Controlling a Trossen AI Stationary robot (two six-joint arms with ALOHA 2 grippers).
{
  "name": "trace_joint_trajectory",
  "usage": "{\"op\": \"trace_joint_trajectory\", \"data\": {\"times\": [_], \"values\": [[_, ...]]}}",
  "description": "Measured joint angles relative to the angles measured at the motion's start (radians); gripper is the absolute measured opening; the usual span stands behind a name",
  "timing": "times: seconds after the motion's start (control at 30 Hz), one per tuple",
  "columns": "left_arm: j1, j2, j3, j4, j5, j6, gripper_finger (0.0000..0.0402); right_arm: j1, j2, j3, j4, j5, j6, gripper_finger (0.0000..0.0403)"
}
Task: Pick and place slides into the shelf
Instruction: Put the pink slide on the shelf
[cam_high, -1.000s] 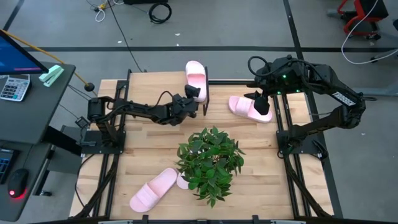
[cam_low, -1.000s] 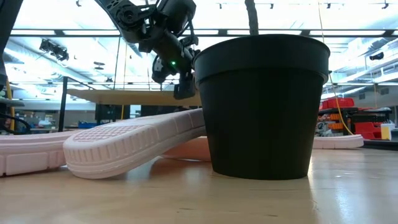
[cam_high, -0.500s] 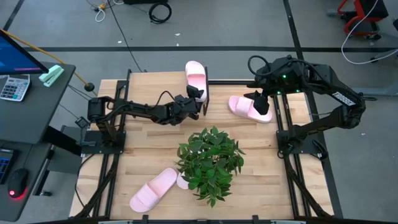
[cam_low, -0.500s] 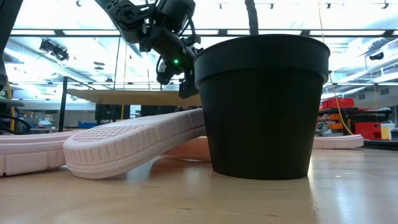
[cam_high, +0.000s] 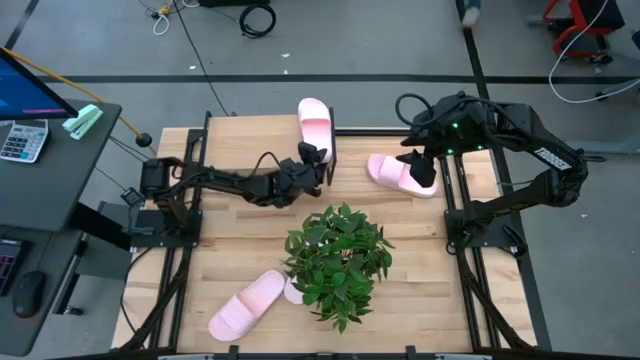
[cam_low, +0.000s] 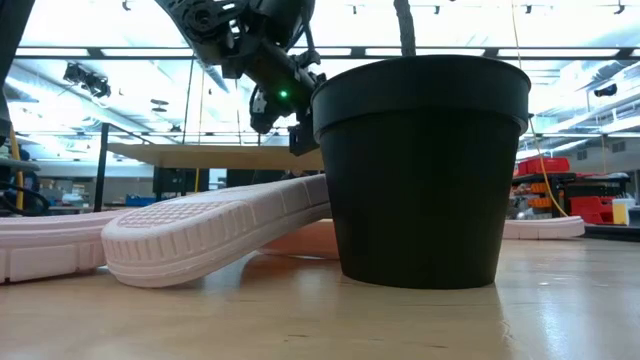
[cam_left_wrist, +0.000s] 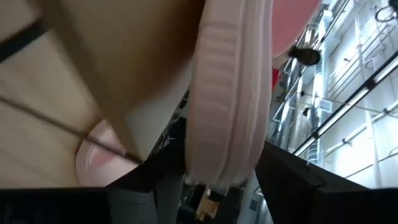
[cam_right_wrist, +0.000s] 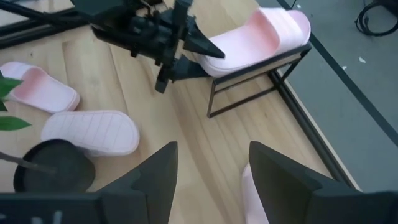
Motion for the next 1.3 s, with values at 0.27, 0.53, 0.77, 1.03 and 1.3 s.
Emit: {"op": "trace_joint_trajectory", "data": {"times": [0.27, 0.53, 0.77, 1.03, 1.3], "values": [[-0.052, 0.0, 0.0, 0.0, -0.003, -0.08, 0.0172, 0.0, 0.0, 0.0, -0.02, -0.003, 0.019, 0.0204], [-0.103, -0.021, -0.02, -0.003, -0.068, -0.054, 0.017, 0.0, 0.0, 0.0, -0.05, -0.025, 0.026, 0.0204], [-0.17, -0.06, -0.024, -0.032, -0.224, 0.003, 0.0168, 0.0, 0.0, 0.0, -0.149, -0.026, 0.022, 0.0204], [-0.258, -0.231, -0.024, -0.438, -0.406, -0.005, 0.0169, -0.01, -0.044, -0.103, -0.142, -0.023, 0.035, 0.0204], [-0.316, -0.465, -0.025, -0.705, -0.482, 0.13, 0.0169, -0.115, -0.143, -0.453, 0.057, -0.033, 0.132, 0.0204]]}}
